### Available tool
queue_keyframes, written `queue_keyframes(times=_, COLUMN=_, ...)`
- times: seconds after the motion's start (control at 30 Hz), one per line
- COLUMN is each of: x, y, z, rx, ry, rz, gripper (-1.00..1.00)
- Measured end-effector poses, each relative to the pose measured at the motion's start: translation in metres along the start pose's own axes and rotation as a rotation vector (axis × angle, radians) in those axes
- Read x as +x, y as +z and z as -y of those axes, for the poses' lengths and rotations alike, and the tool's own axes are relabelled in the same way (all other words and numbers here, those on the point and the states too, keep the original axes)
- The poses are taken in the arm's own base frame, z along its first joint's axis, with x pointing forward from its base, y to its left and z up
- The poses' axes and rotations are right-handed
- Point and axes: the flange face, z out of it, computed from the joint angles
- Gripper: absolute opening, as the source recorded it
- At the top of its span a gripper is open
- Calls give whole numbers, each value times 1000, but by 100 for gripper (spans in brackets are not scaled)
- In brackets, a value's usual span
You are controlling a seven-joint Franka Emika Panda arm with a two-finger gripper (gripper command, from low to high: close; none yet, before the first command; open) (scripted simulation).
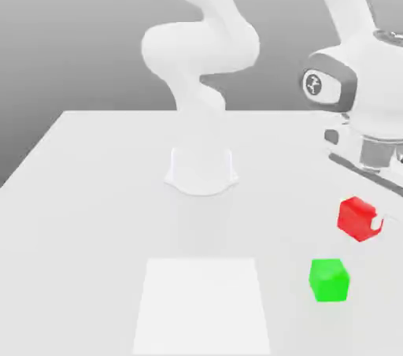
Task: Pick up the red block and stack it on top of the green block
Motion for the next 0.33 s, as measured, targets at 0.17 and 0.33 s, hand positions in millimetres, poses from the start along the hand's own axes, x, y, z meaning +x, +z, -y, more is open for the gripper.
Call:
queue_keyframes(times=0.17, x=1, y=28, z=-1, rx=-2, ry=1, rz=-1, gripper=-100)
queue_keyframes(times=0.33, x=3, y=47, z=-4, rx=-6, ry=-3, rz=-6, gripper=100)
